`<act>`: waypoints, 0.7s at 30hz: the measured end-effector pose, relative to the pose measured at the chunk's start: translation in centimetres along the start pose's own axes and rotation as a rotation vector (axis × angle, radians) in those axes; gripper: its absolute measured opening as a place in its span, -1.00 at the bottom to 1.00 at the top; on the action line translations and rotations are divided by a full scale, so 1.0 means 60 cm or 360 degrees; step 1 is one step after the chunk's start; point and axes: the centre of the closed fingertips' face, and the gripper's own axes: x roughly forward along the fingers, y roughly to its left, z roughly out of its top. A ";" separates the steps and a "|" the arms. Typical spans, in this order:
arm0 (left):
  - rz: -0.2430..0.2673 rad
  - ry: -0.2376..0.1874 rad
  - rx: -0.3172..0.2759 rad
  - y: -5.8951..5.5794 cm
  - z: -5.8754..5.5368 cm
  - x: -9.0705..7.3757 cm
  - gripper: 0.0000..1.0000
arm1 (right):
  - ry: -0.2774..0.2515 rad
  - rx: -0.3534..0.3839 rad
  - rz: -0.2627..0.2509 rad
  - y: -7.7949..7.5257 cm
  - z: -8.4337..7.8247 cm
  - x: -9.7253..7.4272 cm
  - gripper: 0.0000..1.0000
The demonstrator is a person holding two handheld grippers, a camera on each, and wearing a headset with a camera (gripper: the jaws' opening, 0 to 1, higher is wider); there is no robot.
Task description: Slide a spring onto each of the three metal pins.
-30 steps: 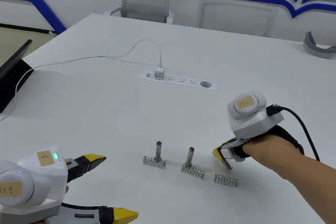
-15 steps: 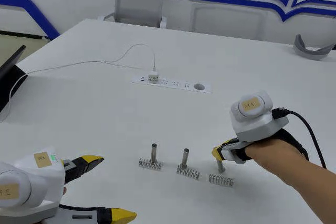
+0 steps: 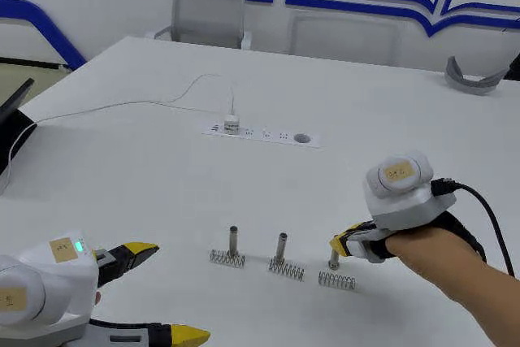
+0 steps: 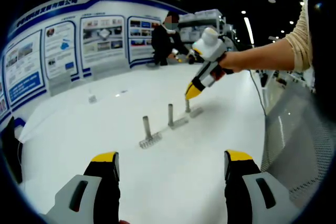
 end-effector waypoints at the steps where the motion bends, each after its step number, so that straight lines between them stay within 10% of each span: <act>1: -0.0001 0.0000 0.0001 0.000 0.000 0.000 0.67 | 0.0003 -0.0003 0.0002 0.000 0.000 0.000 -0.81; 21: -0.0018 -0.0006 0.0015 -0.011 0.004 0.000 0.67 | -0.0017 -0.0066 0.0004 0.003 0.005 -0.014 -0.78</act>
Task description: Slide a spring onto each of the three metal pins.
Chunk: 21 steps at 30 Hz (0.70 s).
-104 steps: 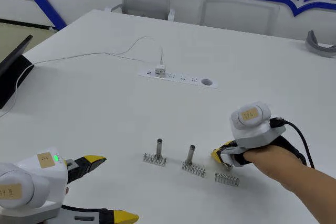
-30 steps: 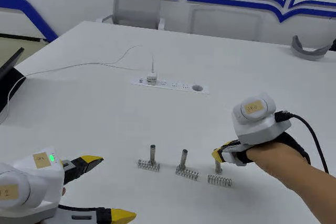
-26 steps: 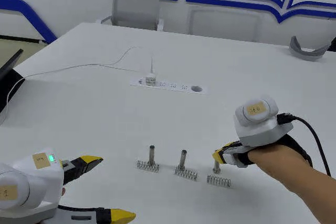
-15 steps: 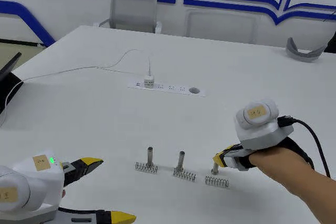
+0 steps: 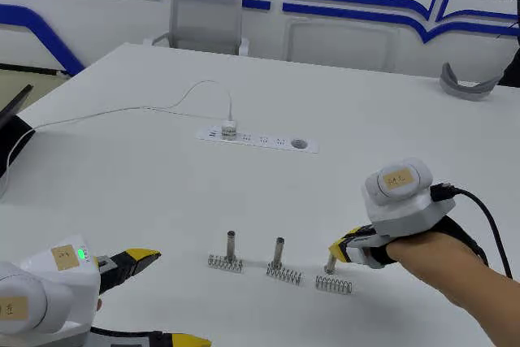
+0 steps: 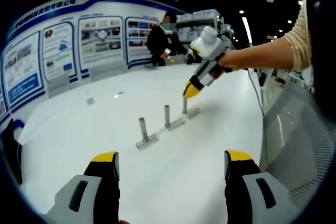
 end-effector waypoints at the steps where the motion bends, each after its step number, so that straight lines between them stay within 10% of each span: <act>1: 0.0000 -0.0001 0.0000 0.000 0.000 0.000 0.67 | -0.0005 -0.0003 -0.0001 0.000 0.001 -0.002 -0.77; 21: 0.0003 -0.0008 0.0004 0.002 0.003 0.003 0.67 | -0.0011 -0.0136 0.0103 0.010 -0.039 -0.019 -0.67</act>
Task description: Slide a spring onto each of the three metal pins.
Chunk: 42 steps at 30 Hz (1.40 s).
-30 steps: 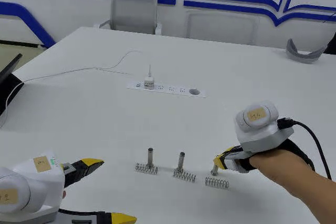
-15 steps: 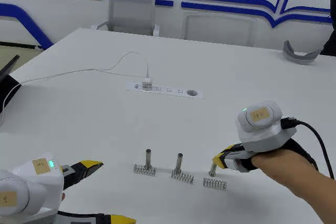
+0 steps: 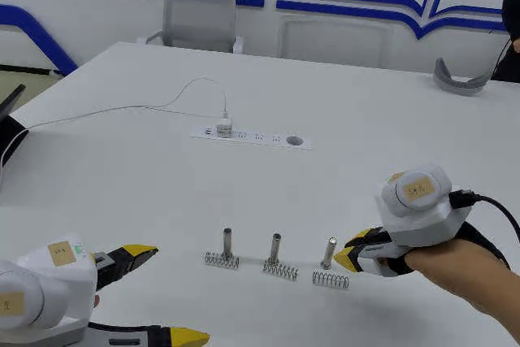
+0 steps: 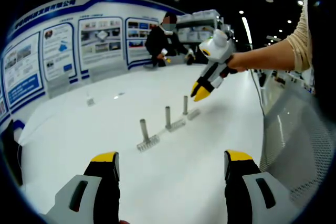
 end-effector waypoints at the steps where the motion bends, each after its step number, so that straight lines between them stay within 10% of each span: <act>1: 0.0000 0.0000 0.0001 0.000 0.000 0.000 0.67 | 0.0006 -0.0004 0.0010 0.001 -0.003 0.001 -0.67; 42: 0.0003 0.0037 0.0002 -0.009 -0.008 -0.002 0.65 | 0.0284 -0.0500 0.0293 0.028 -0.064 0.044 -0.72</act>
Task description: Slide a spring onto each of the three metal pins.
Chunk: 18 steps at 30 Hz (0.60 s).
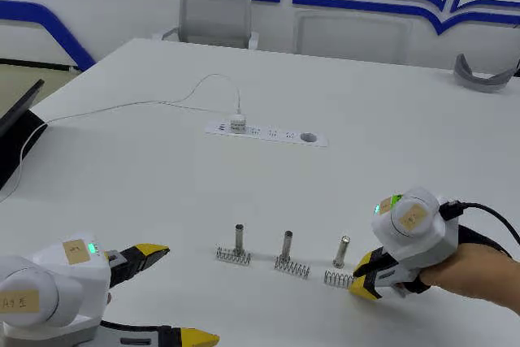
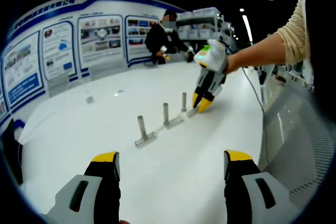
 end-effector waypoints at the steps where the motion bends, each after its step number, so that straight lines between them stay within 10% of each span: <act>1: -0.0001 0.0000 0.0001 0.000 0.000 0.000 0.65 | 0.0011 -0.0009 0.0005 0.000 -0.001 0.000 -0.73; 18: -0.0069 0.0003 0.0033 -0.022 0.008 0.018 0.63 | 0.0070 -0.0043 0.0046 0.006 -0.002 -0.007 -0.77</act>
